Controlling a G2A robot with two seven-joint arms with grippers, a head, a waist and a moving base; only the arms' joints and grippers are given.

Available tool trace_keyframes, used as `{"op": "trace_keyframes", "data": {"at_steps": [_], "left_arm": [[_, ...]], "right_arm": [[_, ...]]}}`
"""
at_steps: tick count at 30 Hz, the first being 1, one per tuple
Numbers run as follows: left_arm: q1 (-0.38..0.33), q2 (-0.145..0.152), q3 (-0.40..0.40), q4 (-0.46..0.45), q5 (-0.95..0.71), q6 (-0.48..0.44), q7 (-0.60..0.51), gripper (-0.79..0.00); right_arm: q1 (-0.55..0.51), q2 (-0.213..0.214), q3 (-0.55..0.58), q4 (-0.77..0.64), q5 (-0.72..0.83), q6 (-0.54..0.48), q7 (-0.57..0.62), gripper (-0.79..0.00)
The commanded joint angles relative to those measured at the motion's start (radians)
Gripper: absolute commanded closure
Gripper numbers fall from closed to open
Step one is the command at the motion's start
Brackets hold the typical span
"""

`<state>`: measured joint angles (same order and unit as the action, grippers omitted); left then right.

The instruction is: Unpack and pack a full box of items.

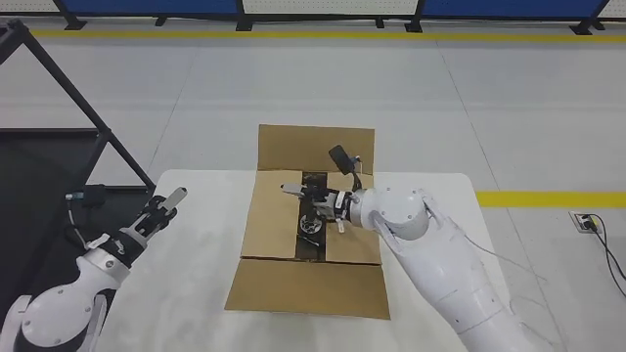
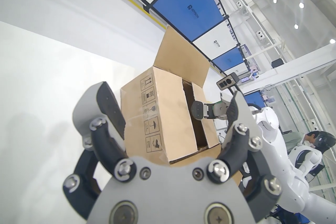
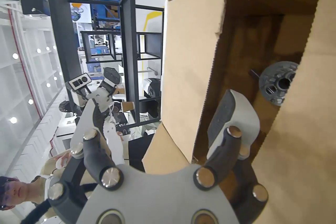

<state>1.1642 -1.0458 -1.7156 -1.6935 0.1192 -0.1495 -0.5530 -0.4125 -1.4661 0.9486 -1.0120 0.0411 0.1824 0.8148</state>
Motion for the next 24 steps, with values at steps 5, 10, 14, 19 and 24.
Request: {"op": "trace_keyframes", "data": {"at_steps": [5,10,14,19,24], "left_arm": [[0.008,0.002,-0.003,-0.002,-0.002,0.008,0.009,-0.785],[0.009,0.002,0.003,-0.005,-0.009,0.018,0.014,-0.785],[0.008,0.002,0.016,-0.009,-0.014,0.026,0.018,-0.785],[0.010,0.002,0.026,-0.012,-0.022,0.033,0.023,-0.785],[0.010,0.002,0.027,-0.008,-0.025,0.038,0.033,-0.785]], "right_arm": [[0.039,-0.023,-0.051,0.065,0.000,0.006,0.003,-0.785],[0.052,-0.038,-0.054,0.087,0.053,-0.063,-0.008,-0.785],[0.057,-0.046,-0.047,0.096,0.090,-0.111,-0.013,-0.785],[0.055,-0.052,-0.035,0.085,0.135,-0.175,-0.018,-0.785],[0.046,-0.065,-0.033,0.045,0.191,-0.239,-0.041,-0.785]]}}
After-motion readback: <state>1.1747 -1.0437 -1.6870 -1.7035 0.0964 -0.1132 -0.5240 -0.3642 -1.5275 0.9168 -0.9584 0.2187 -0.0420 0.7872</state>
